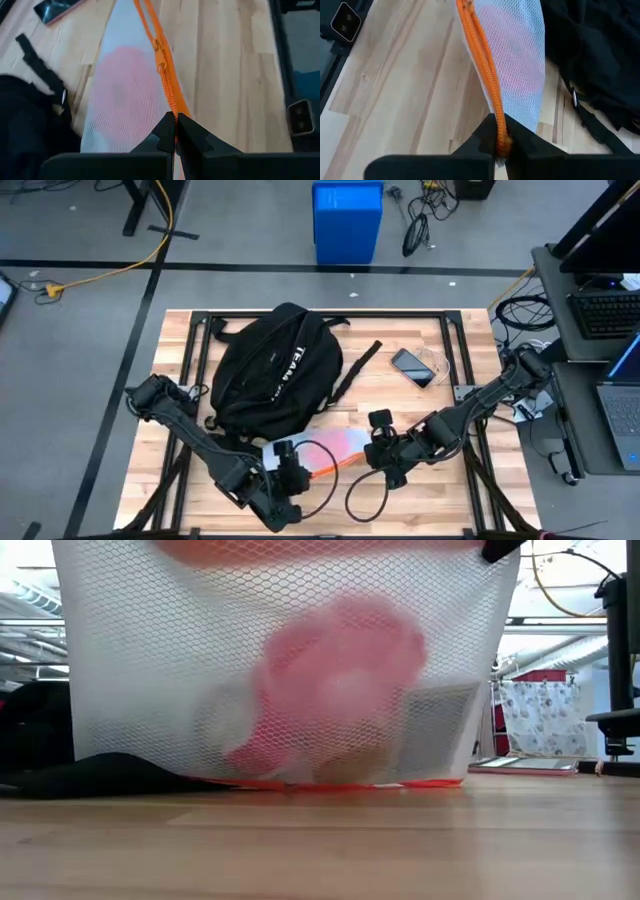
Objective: Unpack backpack
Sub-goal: Open the orange zip bag
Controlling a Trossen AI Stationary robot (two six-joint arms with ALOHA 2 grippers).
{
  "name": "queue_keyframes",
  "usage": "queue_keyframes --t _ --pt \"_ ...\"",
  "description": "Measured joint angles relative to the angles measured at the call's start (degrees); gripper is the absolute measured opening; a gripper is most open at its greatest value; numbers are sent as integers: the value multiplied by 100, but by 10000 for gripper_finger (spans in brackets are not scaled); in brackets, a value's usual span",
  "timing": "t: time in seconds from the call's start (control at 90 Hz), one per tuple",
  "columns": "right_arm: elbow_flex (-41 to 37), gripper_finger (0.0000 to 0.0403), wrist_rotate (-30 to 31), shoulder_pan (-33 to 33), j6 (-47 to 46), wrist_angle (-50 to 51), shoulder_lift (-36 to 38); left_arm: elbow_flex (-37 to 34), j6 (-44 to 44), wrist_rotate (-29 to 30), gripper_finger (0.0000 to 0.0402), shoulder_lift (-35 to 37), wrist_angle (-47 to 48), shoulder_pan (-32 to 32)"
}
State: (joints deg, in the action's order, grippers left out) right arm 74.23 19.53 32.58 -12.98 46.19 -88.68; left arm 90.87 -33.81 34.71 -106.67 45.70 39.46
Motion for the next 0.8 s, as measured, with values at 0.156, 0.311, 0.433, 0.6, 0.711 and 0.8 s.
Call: queue_keyframes --t 0.156,0.311,0.433,0.6,0.711,0.8 --pt "1 0 0 0 -121 173 0 0 -424 6 0 17 469 25" --pt "1 0 0 0 -273 389 0 0 -491 4 0 83 498 94" --pt "5 0 0 0 -393 531 2 0 -502 23 0 187 474 197" --pt "5 0 0 0 -513 671 2 0 -644 69 0 359 457 388" --pt "8 0 0 0 -589 751 3 2 -647 75 0 378 456 568" --pt "8 0 -2 2 -589 753 4 2 -647 76 0 378 456 691"
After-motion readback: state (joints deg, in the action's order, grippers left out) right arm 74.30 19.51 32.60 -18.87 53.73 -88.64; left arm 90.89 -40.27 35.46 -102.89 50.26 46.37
